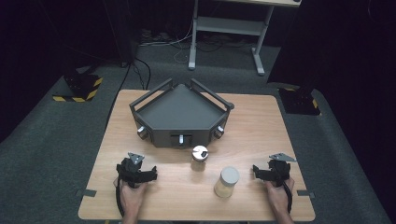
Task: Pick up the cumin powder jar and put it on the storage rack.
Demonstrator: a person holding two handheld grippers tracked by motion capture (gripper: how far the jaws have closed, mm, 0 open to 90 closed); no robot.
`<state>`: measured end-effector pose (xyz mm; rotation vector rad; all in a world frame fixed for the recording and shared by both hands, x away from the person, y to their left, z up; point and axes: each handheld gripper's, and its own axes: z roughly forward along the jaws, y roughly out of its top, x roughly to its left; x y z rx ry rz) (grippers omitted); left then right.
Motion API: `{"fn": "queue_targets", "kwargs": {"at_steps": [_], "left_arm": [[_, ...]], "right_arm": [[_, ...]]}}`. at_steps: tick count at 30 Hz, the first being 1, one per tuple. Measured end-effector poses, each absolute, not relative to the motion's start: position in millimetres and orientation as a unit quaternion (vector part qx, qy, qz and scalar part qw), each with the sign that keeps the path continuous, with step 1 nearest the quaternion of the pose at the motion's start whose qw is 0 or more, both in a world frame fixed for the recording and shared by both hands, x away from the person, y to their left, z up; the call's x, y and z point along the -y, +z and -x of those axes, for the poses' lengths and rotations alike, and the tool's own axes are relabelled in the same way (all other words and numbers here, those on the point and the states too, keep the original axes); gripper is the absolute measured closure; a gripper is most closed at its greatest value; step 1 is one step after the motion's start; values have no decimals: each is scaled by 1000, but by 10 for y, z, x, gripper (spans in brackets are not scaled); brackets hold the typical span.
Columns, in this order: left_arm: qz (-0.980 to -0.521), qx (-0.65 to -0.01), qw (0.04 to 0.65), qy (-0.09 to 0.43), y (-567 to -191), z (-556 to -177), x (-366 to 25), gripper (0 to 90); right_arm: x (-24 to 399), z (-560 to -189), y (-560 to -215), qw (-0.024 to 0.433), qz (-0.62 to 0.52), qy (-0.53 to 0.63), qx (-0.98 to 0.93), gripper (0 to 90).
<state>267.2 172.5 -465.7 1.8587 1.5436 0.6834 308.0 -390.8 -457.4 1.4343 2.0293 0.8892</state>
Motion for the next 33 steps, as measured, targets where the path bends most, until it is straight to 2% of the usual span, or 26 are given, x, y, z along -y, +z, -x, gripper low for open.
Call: {"fn": "queue_targets", "kwargs": {"at_steps": [33], "left_arm": [[-700,-588,308,262,-4656,-2665,-1708,12]], "right_arm": [[3908,-3078,-4575,249,-528,327,-743,41]]}}
